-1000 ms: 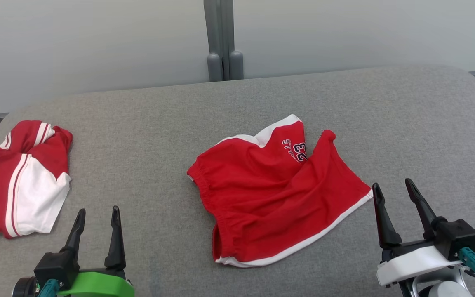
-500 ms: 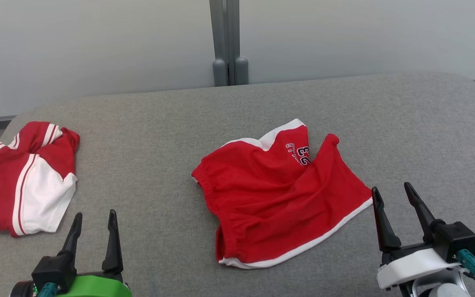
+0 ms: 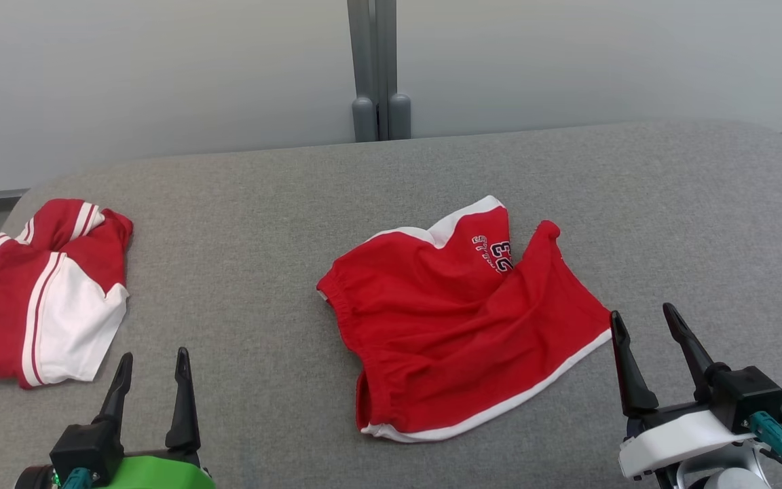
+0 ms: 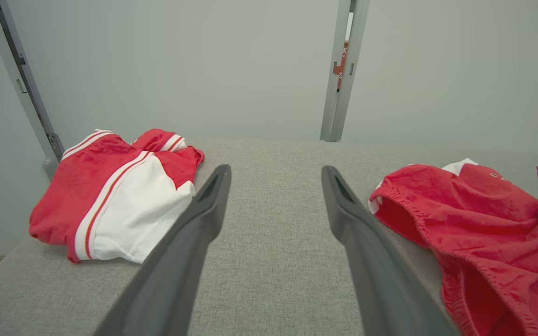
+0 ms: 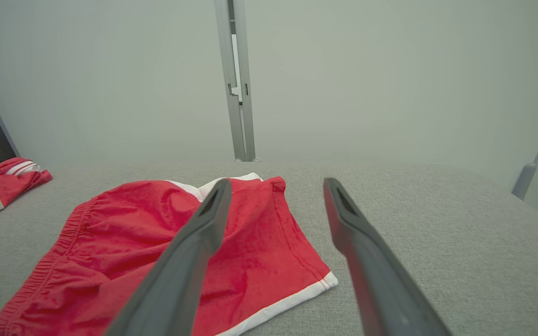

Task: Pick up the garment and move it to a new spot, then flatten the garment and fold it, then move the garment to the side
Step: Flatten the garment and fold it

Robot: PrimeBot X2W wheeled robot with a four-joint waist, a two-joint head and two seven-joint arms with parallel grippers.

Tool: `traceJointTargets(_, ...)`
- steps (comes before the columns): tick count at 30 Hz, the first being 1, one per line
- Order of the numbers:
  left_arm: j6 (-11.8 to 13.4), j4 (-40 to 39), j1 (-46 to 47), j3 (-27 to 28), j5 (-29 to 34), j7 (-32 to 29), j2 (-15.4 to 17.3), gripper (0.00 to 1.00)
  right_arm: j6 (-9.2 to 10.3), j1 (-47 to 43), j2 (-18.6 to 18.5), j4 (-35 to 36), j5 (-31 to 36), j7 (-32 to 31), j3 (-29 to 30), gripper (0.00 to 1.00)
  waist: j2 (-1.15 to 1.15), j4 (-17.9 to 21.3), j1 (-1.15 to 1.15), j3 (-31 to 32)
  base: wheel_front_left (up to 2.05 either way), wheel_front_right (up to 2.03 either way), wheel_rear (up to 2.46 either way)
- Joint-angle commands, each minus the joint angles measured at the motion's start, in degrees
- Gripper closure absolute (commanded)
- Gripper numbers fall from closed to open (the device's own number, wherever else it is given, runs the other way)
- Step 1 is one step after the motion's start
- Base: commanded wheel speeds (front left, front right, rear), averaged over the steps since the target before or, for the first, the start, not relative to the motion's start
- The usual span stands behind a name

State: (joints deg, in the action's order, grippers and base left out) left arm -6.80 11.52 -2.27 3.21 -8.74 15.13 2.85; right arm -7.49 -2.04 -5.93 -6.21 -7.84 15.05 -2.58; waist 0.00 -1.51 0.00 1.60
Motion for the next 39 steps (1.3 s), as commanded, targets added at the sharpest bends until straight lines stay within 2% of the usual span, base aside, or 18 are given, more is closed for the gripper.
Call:
traceJointTargets(1, -0.1, -0.1, -0.8, 0.1, 0.5, 0.0, 0.1, 0.00, -0.01, -0.4, 0.0, -0.2, 0.2, 0.2, 0.0, 0.00, 0.00, 0.0, 0.00, -0.1, 0.00, 0.00, 0.00)
traceJointTargets(13, -0.2, 0.3, -0.4, -1.1, 0.5, 0.0, 0.1, 0.00, -0.01, 0.5, 0.0, -1.1, 0.3, 0.2, 0.4, 0.00, 0.00, 0.0, 0.00, -0.7, 0.00, 0.00, 0.00)
traceJointTargets(20, -0.6, 1.6, 0.9, -5.2, 0.8, 0.0, 0.1, 0.00, -0.01, 4.1, -1.3, -5.9, 0.8, 0.2, 0.9, 0.00, 0.00, 0.1, 0.00, -1.6, 0.00, 0.00, 0.00)
traceJointTargets(24, -0.7, 3.3, 2.0, -11.1, 1.4, 0.0, 0.2, 0.00, -0.01, 7.0, -2.4, -10.3, 1.7, 0.2, 1.1, 0.00, 0.00, -0.1, 0.00, -2.8, 0.00, 0.00, 0.00)
traceJointTargets(31, -0.7, 7.0, 5.3, -25.6, -0.7, 0.0, 2.0, 0.00, -0.01, 14.0, -3.6, -20.3, 2.8, 0.2, 1.6, 0.00, 0.00, -0.2, 0.00, -6.3, 0.00, 0.00, 0.00)
traceJointTargets(39, -0.7, 12.3, 9.9, -36.6, -3.9, 0.0, 4.0, 0.00, -0.01, 22.5, -3.5, -32.3, 3.2, 0.2, 2.3, 0.00, 0.00, 0.0, 0.00, -11.0, 0.00, 0.00, 0.00)
